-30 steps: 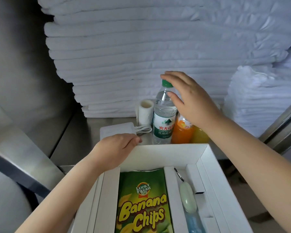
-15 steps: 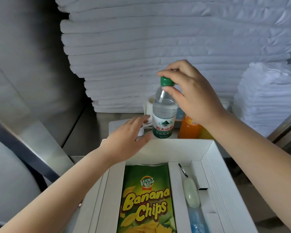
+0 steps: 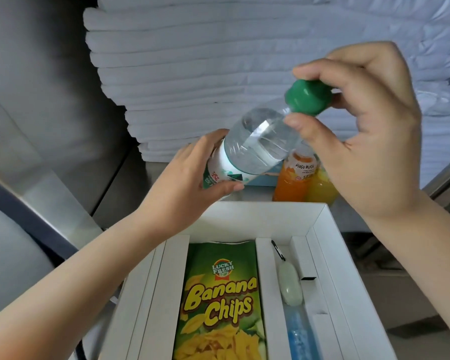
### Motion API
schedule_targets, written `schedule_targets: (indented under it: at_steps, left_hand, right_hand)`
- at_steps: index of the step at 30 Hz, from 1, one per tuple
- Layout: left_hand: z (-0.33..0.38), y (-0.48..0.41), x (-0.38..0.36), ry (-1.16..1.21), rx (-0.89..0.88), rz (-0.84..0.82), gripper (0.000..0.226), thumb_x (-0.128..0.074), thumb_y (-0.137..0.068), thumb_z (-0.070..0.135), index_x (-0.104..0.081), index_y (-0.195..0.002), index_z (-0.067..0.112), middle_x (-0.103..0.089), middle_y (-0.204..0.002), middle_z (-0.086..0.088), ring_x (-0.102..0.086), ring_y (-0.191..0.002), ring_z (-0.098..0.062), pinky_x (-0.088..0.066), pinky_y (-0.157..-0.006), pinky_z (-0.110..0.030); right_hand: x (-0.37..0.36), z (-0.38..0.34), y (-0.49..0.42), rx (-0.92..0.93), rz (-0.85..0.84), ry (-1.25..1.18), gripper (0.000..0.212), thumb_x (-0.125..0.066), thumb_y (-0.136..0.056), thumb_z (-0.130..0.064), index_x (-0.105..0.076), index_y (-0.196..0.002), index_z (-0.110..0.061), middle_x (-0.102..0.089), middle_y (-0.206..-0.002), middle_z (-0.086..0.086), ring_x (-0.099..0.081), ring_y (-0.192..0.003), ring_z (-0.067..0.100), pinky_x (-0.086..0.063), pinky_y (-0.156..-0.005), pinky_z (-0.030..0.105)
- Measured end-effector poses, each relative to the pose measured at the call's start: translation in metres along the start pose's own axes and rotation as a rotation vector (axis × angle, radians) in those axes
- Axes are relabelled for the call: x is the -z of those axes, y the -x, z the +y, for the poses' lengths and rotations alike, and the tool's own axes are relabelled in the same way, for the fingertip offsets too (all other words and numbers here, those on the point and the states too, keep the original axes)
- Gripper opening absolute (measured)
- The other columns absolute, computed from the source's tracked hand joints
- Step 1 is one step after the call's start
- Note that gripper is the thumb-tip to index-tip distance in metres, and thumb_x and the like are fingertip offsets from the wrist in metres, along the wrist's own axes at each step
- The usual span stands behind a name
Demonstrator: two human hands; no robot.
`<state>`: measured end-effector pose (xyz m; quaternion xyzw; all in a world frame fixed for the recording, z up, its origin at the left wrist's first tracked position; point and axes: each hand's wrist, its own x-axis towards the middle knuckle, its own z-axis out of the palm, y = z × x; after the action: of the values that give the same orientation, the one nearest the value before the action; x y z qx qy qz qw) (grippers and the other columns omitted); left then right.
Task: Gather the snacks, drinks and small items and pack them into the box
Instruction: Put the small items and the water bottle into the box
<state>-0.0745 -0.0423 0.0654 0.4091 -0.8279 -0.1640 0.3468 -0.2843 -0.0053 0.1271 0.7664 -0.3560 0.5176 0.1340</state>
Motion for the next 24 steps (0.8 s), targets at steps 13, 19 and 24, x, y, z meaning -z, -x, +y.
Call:
schedule_targets:
  at_steps: [13, 19, 24]
  left_hand:
    - [0.003, 0.047, 0.025, -0.162, 0.023, -0.507, 0.067, -0.045, -0.065, 0.084, -0.015, -0.123, 0.076, -0.056, -0.104, 0.027, -0.05, -0.098, 0.006, -0.048, -0.078, -0.02]
    - [-0.013, 0.071, 0.01, -0.295, 0.087, -0.892, 0.079, -0.055, -0.062, 0.078, -0.014, -0.129, 0.069, -0.048, -0.096, 0.039, -0.046, -0.096, 0.016, -0.038, -0.07, -0.009]
    - [-0.028, 0.091, -0.008, -0.311, 0.175, -1.054, 0.076, -0.056, -0.056, 0.081, -0.015, -0.119, 0.079, -0.047, -0.102, 0.039, -0.04, -0.096, 0.02, -0.039, -0.081, -0.018]
  right_hand:
    - [0.035, 0.001, 0.053, -0.477, -0.566, -0.192, 0.035, -0.068, -0.07, -0.06, -0.056, -0.092, -0.036, -0.064, -0.093, -0.011, -0.065, -0.08, 0.011, -0.053, -0.069, 0.029]
    - [0.036, -0.006, 0.08, -0.617, -1.266, -0.203, 0.046, -0.07, -0.054, -0.065, -0.054, -0.095, -0.053, -0.063, -0.092, -0.031, -0.065, -0.069, -0.003, -0.056, -0.071, 0.035]
    - [0.015, -0.009, 0.103, -0.602, -1.502, -0.29, 0.048, -0.077, -0.06, -0.053, -0.048, -0.098, -0.055, -0.052, -0.1, -0.04, -0.062, -0.079, -0.007, -0.055, -0.069, 0.023]
